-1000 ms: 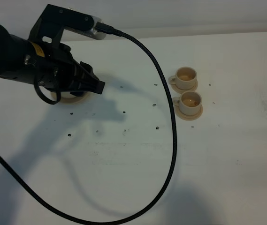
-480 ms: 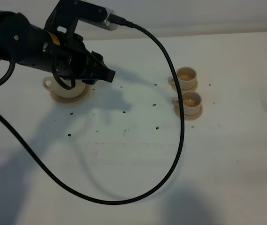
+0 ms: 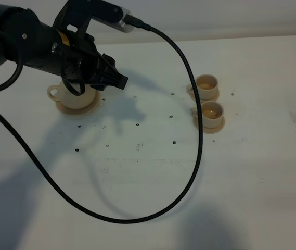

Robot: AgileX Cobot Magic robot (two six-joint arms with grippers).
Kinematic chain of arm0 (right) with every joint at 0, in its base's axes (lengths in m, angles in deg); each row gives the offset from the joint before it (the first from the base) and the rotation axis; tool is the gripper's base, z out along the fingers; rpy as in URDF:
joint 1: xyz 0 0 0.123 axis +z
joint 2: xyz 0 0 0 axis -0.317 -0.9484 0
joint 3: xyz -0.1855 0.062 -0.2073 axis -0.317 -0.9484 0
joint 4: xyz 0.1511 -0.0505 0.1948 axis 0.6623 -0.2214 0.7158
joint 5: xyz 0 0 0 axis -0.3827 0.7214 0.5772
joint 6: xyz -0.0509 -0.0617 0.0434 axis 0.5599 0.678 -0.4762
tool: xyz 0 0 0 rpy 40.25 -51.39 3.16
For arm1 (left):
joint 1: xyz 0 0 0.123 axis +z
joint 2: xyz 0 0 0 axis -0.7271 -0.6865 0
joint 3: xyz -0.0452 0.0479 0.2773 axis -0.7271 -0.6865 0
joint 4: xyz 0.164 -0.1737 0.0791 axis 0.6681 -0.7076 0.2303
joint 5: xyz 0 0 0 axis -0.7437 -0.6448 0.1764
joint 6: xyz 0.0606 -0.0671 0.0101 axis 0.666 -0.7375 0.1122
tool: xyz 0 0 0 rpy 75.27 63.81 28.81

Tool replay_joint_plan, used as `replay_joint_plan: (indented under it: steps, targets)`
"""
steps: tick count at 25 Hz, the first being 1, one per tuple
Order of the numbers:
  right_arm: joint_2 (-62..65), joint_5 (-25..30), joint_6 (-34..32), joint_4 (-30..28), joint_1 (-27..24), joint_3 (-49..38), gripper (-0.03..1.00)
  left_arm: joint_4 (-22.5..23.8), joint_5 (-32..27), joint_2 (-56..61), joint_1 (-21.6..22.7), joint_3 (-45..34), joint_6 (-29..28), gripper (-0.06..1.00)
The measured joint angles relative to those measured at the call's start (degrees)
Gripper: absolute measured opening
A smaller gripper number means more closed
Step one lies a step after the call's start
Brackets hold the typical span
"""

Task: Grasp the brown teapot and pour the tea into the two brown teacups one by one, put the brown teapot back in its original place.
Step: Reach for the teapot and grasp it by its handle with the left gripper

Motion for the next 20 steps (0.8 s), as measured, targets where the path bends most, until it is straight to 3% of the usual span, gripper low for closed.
replay_joint_plan:
  steps: [3, 6, 11, 15, 20]
  targets:
    - [0.0, 0.0, 0.0, 0.1, 0.0, 0.0, 0.47, 3.9, -4.7, -1.7, 0.1, 3.4, -2.1, 0.45]
    - [0.0, 0.0, 0.0, 0.1, 0.0, 0.0, 0.47, 8.1, -16.0, -5.2, 0.1, 10.8, -1.8, 0.45]
    - [0.0, 0.0, 0.0, 0.1, 0.0, 0.0, 0.47, 12.4, -32.8, -13.8, 0.1, 26.0, 4.7, 0.45]
    - [0.0, 0.0, -0.1, 0.1, 0.0, 0.0, 0.47, 16.9, -35.1, -19.3, 0.1, 33.7, 12.6, 0.45]
    - [0.0, 0.0, -0.1, 0.1, 0.0, 0.0, 0.47, 19.4, -35.1, -22.6, 0.2, 35.0, 22.8, 0.45]
